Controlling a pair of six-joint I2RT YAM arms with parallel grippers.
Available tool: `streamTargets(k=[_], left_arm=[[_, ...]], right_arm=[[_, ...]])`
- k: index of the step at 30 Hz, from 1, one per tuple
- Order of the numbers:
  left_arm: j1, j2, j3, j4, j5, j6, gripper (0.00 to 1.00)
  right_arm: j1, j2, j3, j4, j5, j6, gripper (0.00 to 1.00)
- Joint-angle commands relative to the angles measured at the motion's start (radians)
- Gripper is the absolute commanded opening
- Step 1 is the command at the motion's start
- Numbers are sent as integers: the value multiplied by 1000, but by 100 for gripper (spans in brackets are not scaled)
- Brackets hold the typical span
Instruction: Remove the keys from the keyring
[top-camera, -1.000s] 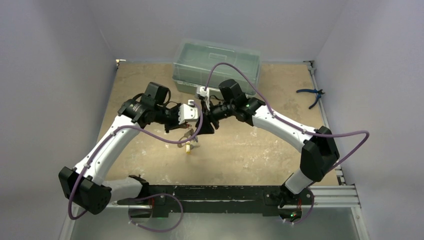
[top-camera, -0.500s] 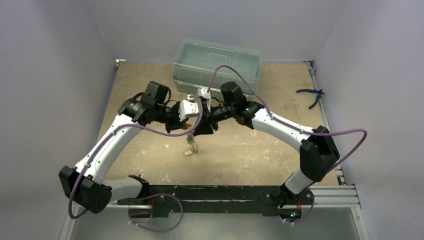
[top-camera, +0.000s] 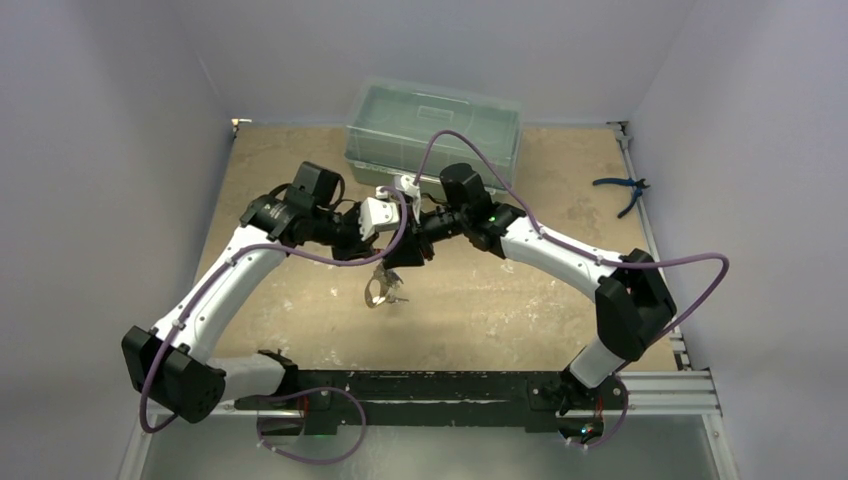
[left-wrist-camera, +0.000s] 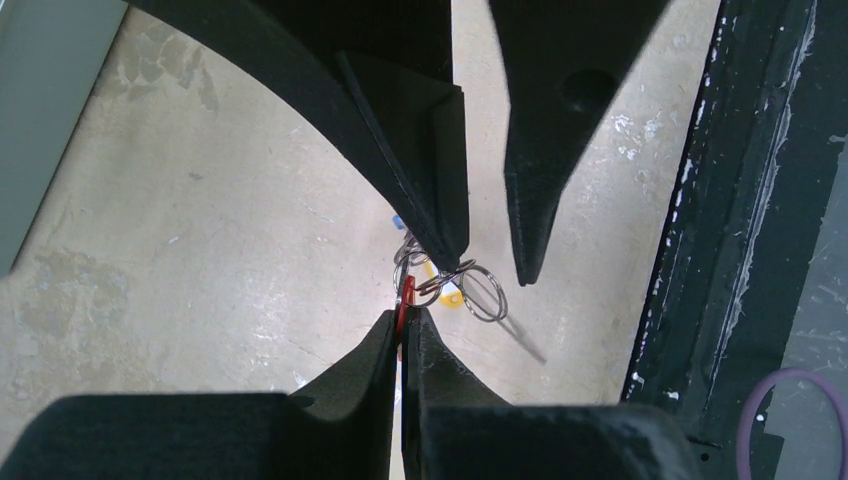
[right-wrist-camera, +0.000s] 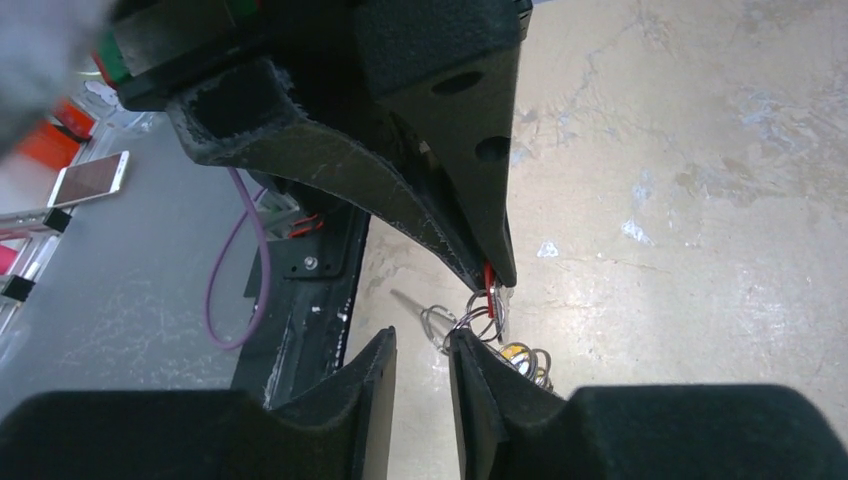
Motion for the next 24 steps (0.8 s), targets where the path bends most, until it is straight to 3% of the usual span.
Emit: streamTargets(k=[1,7,17,24], left_arm=[[-1,8,47,34,43,-28,0],[1,17,52,46,45,-54,0],[4,24,65,49,61,-78,0],[5,25,62,46,60,-72,0]], right_arm=[[2,2,6,29,49,4,36],[23,-7,7,7,149,32,40],[27,-8,-9,10,281,28,18],[27,-5,1,-21,270,-3,17]])
